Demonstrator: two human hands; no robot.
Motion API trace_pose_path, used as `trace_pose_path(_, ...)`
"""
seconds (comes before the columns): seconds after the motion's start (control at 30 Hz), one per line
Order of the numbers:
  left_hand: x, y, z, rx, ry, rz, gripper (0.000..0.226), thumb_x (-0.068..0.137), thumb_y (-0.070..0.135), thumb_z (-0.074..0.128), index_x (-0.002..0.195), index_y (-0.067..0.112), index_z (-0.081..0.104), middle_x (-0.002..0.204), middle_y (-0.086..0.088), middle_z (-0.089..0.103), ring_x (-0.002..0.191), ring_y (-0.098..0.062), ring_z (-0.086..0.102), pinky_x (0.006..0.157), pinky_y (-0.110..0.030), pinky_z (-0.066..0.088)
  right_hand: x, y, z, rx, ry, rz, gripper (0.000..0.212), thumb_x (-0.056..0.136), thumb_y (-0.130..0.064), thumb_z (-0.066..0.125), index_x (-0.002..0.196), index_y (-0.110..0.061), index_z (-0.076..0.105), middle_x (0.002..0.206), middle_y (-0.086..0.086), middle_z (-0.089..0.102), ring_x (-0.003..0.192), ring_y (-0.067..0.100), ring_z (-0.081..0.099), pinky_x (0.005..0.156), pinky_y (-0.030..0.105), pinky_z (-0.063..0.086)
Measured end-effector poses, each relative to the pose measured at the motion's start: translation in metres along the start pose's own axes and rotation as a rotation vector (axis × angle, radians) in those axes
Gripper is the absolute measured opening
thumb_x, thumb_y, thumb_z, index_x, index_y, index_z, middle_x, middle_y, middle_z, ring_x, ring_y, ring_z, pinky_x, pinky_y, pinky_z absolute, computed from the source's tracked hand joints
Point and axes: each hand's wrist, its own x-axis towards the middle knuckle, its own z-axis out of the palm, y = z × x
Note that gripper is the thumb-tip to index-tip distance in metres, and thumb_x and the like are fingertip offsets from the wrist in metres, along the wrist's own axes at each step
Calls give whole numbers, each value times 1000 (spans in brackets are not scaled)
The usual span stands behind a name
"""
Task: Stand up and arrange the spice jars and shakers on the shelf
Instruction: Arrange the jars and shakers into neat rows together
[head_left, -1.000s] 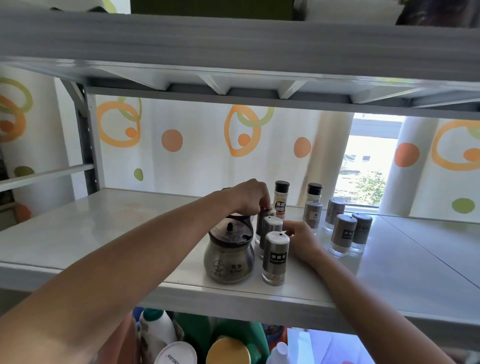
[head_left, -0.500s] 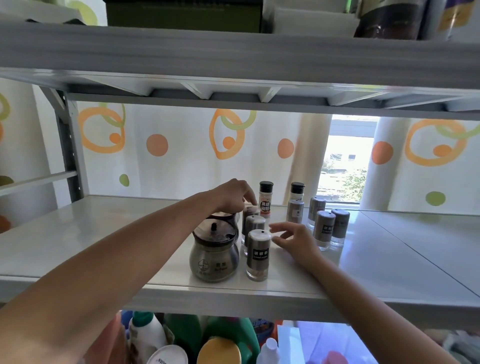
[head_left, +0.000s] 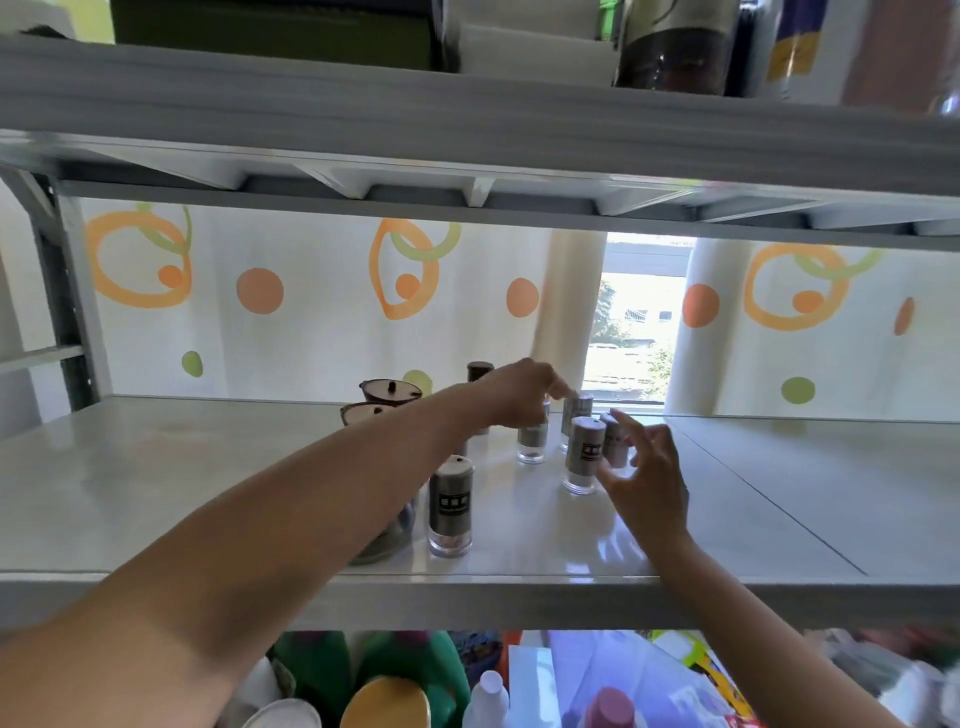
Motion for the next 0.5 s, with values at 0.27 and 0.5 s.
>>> trace_pose_path(0.27,31,21,29,-23,-49,-14,17,81,15,69,92,3,73,83,-10,69,69,-18,53,68,-32,44,0,3,2,13,-83,12,49,81,-27,69,127,-24,54,108,9,54,94,25,61,70,27,46)
trace_pose_path(0.5,33,33,19,9,-35,-23,20,72,18,78,86,3,75,60,4,59,59,-12,53,64,-27,43,-1,2,3,156,-156,0,51,77,-22,73,121,-24,47,105,0,72,74,19,68,72,32,56)
